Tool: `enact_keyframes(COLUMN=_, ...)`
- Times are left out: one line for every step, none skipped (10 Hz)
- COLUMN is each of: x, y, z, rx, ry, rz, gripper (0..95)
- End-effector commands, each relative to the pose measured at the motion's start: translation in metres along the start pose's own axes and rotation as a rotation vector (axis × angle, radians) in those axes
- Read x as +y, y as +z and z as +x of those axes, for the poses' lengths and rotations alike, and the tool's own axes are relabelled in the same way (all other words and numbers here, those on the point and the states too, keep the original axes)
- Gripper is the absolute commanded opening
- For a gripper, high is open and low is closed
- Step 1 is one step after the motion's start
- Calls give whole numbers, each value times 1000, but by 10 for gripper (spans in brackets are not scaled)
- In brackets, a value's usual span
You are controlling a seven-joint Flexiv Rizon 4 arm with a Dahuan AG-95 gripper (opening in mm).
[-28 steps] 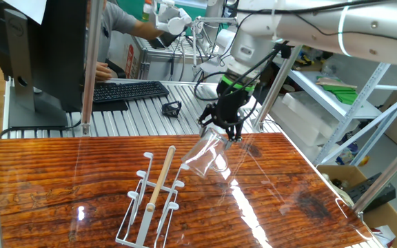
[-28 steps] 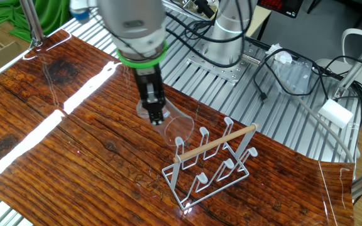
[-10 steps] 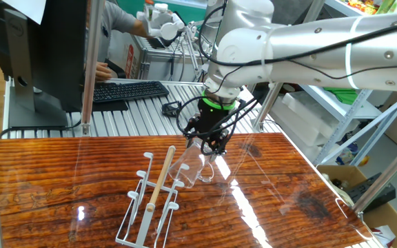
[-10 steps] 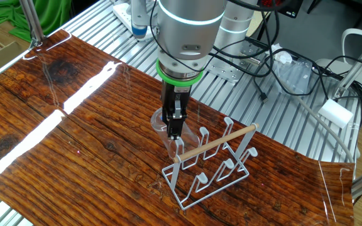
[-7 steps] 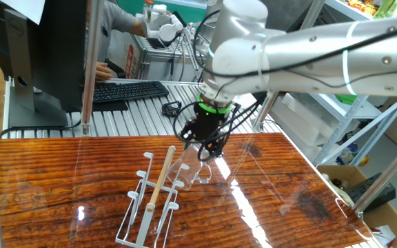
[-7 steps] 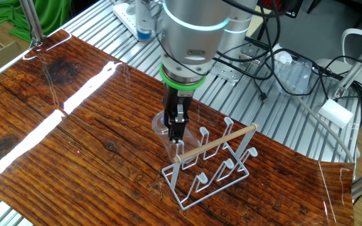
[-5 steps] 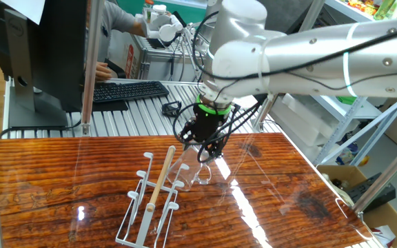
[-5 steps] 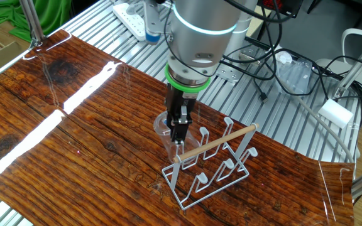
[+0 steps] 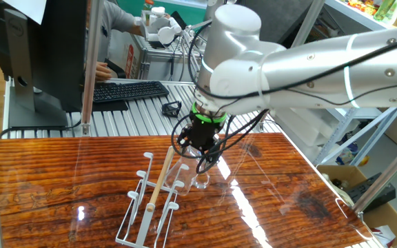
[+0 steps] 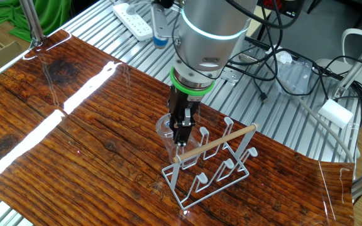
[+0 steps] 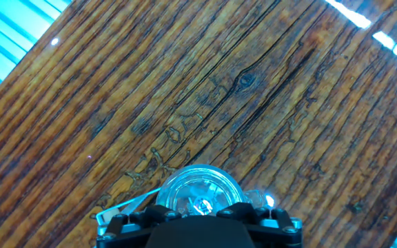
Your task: Put the cup on the cup rack
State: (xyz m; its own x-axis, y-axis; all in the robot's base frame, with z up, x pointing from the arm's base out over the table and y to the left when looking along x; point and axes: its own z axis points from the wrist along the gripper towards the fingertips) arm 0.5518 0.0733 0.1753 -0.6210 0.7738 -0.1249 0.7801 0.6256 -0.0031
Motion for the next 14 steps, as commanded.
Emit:
enact_keyframes(x=0, y=2, z=1, rx=-3, ry=2, rz=-1, gripper=0)
enact_keyframes(x=1, y=3, z=1, rx=-2, ry=3, rz=-2, gripper=0)
enact_keyframes(x=2, y=5, z=2, rx=-3, ry=5, rz=-3, gripper=0)
enact_keyframes(x=3, y=7, z=2, rx=-6, ry=12, rz=-7, gripper=0)
enact_keyframes(x=4, y=10, z=3, rx=-12, ry=15, rz=-10, gripper=0)
enact_keyframes(x=6, y=12, z=4, rx=-16, ry=18, rz=-10, gripper=0)
enact_keyframes(x=6, y=13, z=4, rx=-17, ry=19, rz=-12, gripper=0)
enact_keyframes(x=7, y=14, z=5, rx=-18, ry=18, rz=-11, gripper=0)
enact_keyframes(x=7, y=14, z=5, rx=-18, ry=17, rz=-11, gripper=0)
enact_keyframes(x=7, y=16, z=5, rx=-20, ry=17, rz=-12, gripper=0)
enact_keyframes(x=8, y=19, z=7, rx=-22, ry=19, rz=-13, gripper=0)
enact_keyframes(x=8, y=21, z=7, rx=-24, ry=20, rz=-15, gripper=0)
enact_keyframes(x=8, y=23, z=8, rx=-27, ry=19, rz=-15, gripper=0)
enact_keyframes(x=7, y=24, z=9, rx=-27, ry=19, rz=-16, gripper=0)
